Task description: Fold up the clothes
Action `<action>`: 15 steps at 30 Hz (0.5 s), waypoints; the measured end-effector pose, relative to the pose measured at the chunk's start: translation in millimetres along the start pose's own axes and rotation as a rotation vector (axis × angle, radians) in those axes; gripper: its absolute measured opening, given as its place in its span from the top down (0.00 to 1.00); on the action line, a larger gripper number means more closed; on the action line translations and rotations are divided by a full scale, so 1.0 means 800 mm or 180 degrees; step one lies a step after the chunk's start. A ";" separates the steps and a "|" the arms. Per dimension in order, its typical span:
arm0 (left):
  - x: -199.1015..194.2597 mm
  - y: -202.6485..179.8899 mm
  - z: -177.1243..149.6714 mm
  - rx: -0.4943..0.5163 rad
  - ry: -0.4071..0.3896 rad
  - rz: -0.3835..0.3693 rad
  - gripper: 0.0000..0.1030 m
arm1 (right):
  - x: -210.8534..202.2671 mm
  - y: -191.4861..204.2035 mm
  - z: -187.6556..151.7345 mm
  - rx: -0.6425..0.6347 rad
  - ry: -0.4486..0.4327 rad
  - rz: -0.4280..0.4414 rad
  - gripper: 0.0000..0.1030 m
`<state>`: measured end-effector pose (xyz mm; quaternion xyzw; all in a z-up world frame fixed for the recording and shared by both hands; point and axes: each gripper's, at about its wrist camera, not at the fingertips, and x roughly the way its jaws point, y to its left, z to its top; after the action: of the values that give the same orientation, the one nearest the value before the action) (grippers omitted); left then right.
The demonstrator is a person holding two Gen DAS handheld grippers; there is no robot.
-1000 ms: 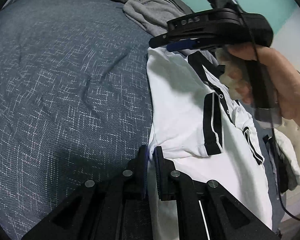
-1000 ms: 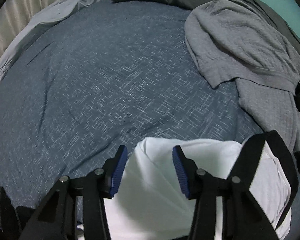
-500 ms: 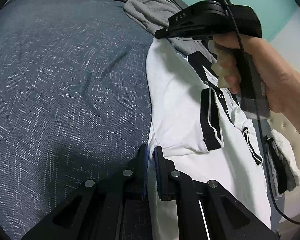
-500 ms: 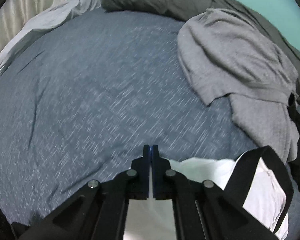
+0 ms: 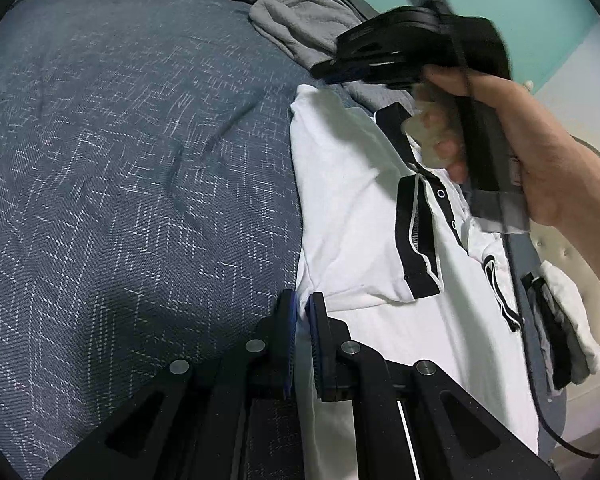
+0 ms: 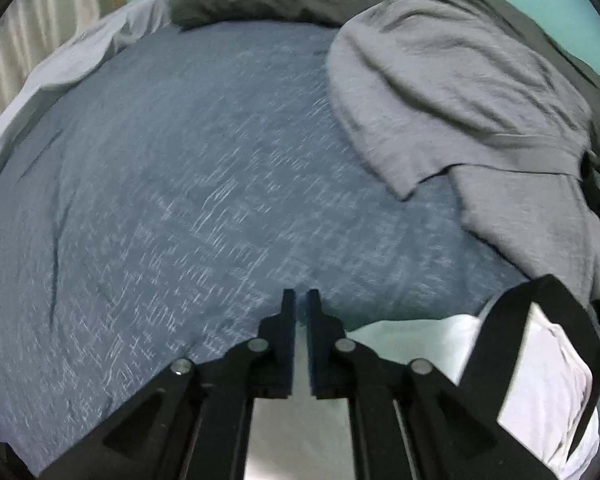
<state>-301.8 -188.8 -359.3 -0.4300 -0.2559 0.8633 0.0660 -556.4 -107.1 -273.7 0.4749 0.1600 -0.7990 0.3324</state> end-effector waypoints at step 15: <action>0.004 -0.008 -0.003 0.0019 0.0006 0.0039 0.93 | -0.058 -0.038 -0.126 -0.0018 0.0033 0.0244 0.79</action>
<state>-302.6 -181.4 -360.1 -0.4321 -0.2507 0.8640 0.0622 -496.3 -9.5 -285.3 0.4838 0.1457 -0.7827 0.3633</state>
